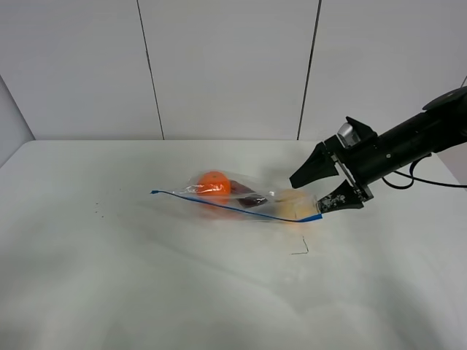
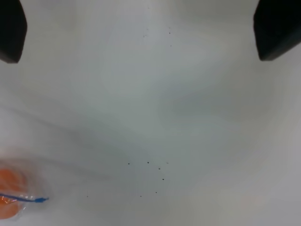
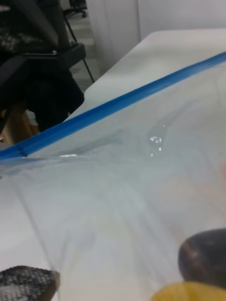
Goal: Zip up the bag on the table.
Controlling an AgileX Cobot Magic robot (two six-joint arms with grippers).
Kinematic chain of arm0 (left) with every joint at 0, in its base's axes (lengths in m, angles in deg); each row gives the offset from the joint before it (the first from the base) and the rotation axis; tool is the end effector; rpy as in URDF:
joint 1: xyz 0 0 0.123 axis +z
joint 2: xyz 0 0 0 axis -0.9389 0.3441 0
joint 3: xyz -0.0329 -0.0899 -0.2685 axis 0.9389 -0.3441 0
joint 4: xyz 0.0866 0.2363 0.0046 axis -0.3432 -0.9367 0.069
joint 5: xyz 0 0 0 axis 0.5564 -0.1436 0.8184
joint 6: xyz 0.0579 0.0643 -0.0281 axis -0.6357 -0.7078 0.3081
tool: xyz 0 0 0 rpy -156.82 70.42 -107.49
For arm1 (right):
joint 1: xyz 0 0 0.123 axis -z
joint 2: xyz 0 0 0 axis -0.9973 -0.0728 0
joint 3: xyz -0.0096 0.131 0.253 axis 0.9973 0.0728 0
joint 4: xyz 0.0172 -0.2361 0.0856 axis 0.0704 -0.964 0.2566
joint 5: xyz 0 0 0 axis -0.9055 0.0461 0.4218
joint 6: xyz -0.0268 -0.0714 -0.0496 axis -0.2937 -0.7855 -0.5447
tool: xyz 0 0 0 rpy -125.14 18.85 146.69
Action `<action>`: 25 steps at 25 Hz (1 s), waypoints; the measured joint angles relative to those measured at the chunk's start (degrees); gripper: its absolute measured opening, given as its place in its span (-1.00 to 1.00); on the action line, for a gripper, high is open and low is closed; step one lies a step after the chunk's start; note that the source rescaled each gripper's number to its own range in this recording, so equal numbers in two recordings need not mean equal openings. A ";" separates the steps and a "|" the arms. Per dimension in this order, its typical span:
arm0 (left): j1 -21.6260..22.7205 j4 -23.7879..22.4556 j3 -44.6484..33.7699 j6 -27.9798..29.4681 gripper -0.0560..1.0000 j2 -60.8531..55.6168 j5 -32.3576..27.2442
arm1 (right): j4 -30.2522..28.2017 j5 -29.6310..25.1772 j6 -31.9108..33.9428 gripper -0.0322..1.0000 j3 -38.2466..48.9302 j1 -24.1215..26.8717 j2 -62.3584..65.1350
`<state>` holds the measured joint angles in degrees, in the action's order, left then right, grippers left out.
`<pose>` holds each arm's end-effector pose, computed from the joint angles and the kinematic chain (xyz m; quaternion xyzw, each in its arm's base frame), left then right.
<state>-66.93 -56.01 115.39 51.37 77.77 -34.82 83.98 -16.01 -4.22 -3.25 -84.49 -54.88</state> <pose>-0.0050 0.0009 0.2760 -0.0221 0.8508 0.0213 0.5245 0.3457 0.0642 0.1883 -0.0772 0.8930 0.4414 0.0409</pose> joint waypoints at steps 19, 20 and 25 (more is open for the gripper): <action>0.00 -0.02 0.00 0.00 1.00 0.00 -0.07 | -32.41 10.98 20.09 1.00 -0.25 5.29 14.27; 0.00 -0.07 0.00 0.00 1.00 0.00 -0.07 | -35.72 11.80 22.20 1.00 -0.25 5.29 15.15; 0.00 -0.07 0.00 0.00 1.00 0.00 -0.07 | -49.88 12.30 30.19 1.00 0.06 5.29 18.01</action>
<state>-66.93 -56.08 115.39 51.37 77.77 -34.89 34.09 -3.71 25.97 -3.20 -79.20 -36.87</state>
